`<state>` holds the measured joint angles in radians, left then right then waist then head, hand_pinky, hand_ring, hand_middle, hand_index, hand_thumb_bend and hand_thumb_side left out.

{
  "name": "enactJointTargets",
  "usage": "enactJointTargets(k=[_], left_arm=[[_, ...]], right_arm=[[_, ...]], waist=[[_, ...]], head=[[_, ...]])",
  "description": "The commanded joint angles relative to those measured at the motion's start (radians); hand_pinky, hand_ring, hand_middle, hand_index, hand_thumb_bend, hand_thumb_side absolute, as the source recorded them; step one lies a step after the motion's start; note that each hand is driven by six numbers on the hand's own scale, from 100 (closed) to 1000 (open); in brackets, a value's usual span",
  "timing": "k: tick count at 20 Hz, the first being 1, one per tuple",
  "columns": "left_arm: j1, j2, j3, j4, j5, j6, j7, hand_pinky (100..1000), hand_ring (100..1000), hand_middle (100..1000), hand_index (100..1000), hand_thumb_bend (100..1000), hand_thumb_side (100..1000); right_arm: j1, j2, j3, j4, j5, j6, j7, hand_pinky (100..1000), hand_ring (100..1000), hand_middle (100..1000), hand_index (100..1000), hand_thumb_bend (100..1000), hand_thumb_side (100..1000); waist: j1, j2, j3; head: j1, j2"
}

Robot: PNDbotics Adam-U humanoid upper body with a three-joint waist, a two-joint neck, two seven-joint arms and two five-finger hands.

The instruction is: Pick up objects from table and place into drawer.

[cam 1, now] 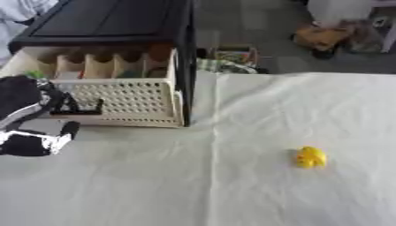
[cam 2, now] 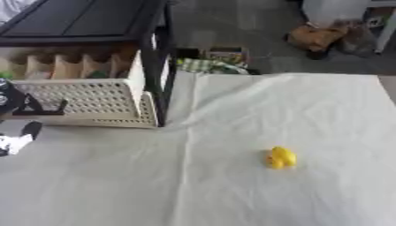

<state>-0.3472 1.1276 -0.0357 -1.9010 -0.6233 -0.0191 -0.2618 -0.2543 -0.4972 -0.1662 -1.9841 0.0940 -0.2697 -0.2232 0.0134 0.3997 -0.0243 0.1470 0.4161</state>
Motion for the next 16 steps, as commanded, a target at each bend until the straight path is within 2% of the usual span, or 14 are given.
enactJointTargets(k=[1,16], left_arm=[[0.012,0.051,0.02,-0.025,-0.036,0.002,0.022,100,100,100,682,105,408],[0.088,0.063,0.036,-0.071,-0.078,0.01,0.066,100,100,100,660,105,408]], right_arm=[[-0.006,-0.013,-0.013,-0.016,-0.006,-0.001,-0.005,794,651,338,826,434,888],[-0.011,-0.012,-0.015,-0.016,-0.007,-0.004,-0.007,795,652,341,827,434,890]], waist=[[-0.002,-0.022,0.002],[-0.01,-0.02,0.008]], head=[[-0.001,-0.008],[-0.004,-0.013]])
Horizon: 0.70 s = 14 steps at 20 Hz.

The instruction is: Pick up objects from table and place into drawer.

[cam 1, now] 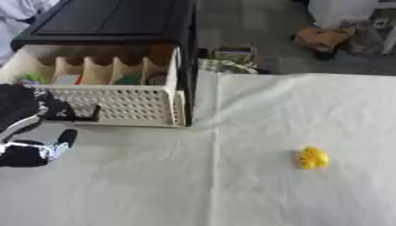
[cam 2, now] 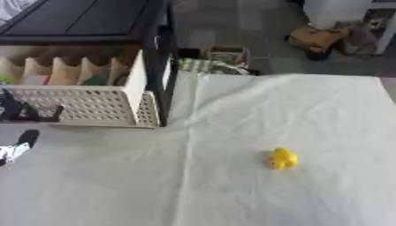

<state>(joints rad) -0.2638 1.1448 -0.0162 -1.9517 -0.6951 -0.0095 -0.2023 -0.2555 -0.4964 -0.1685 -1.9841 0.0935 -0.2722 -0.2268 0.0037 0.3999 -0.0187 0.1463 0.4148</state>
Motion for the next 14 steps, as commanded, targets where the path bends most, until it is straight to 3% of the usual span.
enactJointTargets(k=[1,14], left_arm=[[0.01,0.047,0.017,-0.026,-0.006,0.001,0.006,100,100,100,658,105,408],[0.046,0.058,0.02,-0.048,-0.028,-0.008,0.025,100,100,100,642,105,408]], right_arm=[[-0.01,-0.013,-0.012,-0.016,-0.006,-0.001,-0.004,795,652,341,827,434,891],[-0.008,-0.012,-0.015,-0.016,-0.007,-0.002,-0.009,795,653,343,827,434,895]], waist=[[-0.001,-0.02,0.002],[-0.008,-0.027,0.007]], head=[[-0.003,-0.012],[0.0,-0.012]])
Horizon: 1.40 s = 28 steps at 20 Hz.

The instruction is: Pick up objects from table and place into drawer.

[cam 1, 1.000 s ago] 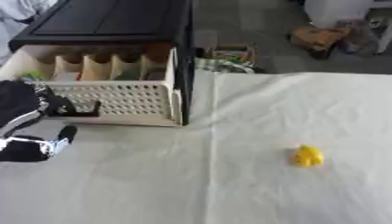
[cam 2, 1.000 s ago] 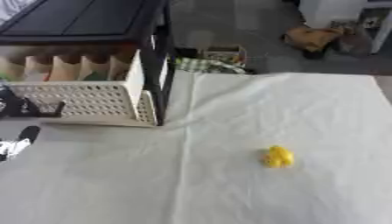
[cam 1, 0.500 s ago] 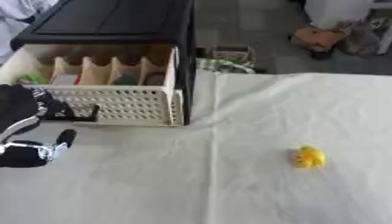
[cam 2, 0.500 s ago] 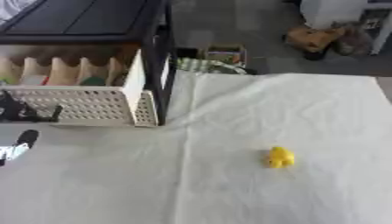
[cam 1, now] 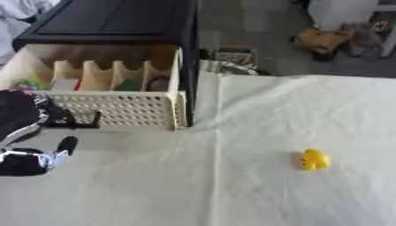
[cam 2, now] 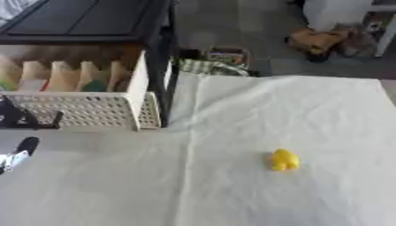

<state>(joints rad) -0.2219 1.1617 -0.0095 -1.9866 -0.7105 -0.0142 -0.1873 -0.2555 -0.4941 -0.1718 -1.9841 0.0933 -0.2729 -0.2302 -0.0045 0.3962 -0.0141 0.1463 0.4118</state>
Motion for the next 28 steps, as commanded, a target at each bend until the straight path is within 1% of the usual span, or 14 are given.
enactJointTargets(k=[1,10,11,14,16,18,21,28], left_arm=[[0.006,0.042,0.013,-0.013,-0.016,-0.003,0.014,100,100,100,642,105,408],[0.043,0.042,0.024,-0.013,-0.054,0.012,0.044,100,100,100,651,105,408],[0.046,0.04,0.021,-0.013,-0.049,0.006,0.042,100,100,100,690,105,408],[0.044,0.032,0.004,-0.013,-0.013,-0.027,0.031,100,100,100,898,105,408],[0.038,0.026,-0.007,-0.013,0.016,-0.055,0.029,100,100,100,945,105,408],[0.033,0.024,-0.011,-0.013,0.046,-0.079,0.029,100,100,100,950,105,408],[0.024,0.028,-0.004,-0.013,0.095,-0.096,0.025,100,100,100,950,105,408],[0.014,0.057,0.043,-0.013,0.206,-0.105,0.011,100,100,100,912,105,408]], right_arm=[[-0.008,-0.014,-0.012,-0.016,-0.007,-0.002,-0.005,795,653,343,827,434,895],[-0.007,-0.014,-0.015,-0.016,-0.006,-0.001,-0.011,793,653,345,826,434,895],[-0.008,-0.013,-0.015,-0.016,-0.006,-0.001,-0.013,793,653,345,826,434,895],[-0.008,-0.012,-0.015,-0.016,-0.005,0.0,-0.014,793,653,344,826,434,896],[-0.008,-0.011,-0.014,-0.016,-0.005,0.001,-0.014,794,653,344,826,434,896],[-0.007,-0.01,-0.014,-0.016,-0.005,0.002,-0.014,794,653,344,826,434,895],[-0.006,-0.009,-0.014,-0.016,-0.004,0.003,-0.015,793,652,343,826,434,895],[-0.002,-0.011,-0.015,-0.016,-0.003,0.004,-0.017,793,652,344,826,434,894]], waist=[[0.0,-0.024,0.002],[-0.002,-0.024,0.007],[-0.003,-0.024,0.007],[-0.005,-0.025,0.006],[-0.006,-0.025,0.006],[-0.007,-0.026,0.006],[-0.008,-0.027,0.007],[-0.007,-0.032,0.014]], head=[[0.0,-0.009],[-0.003,-0.011],[-0.003,-0.011],[0.0,-0.011],[0.002,-0.01],[0.003,-0.009],[0.003,-0.008],[-0.001,-0.002]])
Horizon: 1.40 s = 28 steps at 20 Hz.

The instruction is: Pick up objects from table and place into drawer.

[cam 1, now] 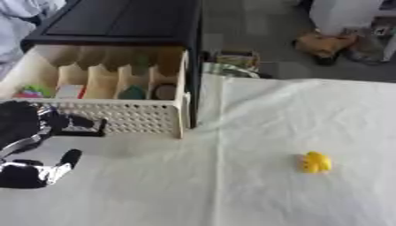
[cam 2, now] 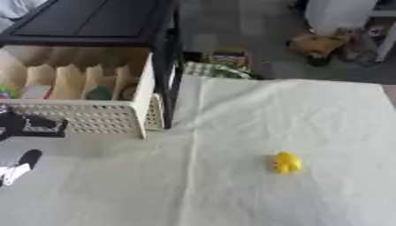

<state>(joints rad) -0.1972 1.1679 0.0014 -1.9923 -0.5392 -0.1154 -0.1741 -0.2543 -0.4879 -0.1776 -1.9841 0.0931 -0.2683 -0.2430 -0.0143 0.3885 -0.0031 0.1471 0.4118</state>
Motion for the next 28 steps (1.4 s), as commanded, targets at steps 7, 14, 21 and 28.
enactJointTargets(k=[7,14,21,28], left_arm=[[-0.007,0.066,0.066,-0.008,0.033,0.013,0.028,100,100,100,883,105,408],[0.002,0.07,0.078,-0.008,-0.001,0.026,0.047,100,100,100,889,105,408],[0.004,0.073,0.088,-0.008,0.014,0.017,0.054,100,100,100,846,105,408],[-0.029,0.055,0.091,-0.008,0.109,-0.077,0.076,100,100,100,810,105,408]], right_arm=[[0.0,-0.017,-0.01,-0.016,-0.003,0.003,-0.005,792,652,346,825,435,892],[0.002,-0.018,-0.012,-0.016,-0.006,0.003,-0.011,791,652,348,825,435,892],[0.003,-0.019,-0.013,-0.016,-0.005,0.004,-0.016,791,653,352,824,434,900],[0.005,-0.023,-0.017,-0.016,-0.004,0.007,-0.024,791,654,354,824,433,906]], waist=[[0.006,-0.031,0.012],[0.004,-0.037,0.013],[0.003,-0.039,0.013],[-0.002,-0.046,0.018]], head=[[-0.005,0.006],[-0.01,0.003],[-0.013,0.007],[-0.032,0.018]])
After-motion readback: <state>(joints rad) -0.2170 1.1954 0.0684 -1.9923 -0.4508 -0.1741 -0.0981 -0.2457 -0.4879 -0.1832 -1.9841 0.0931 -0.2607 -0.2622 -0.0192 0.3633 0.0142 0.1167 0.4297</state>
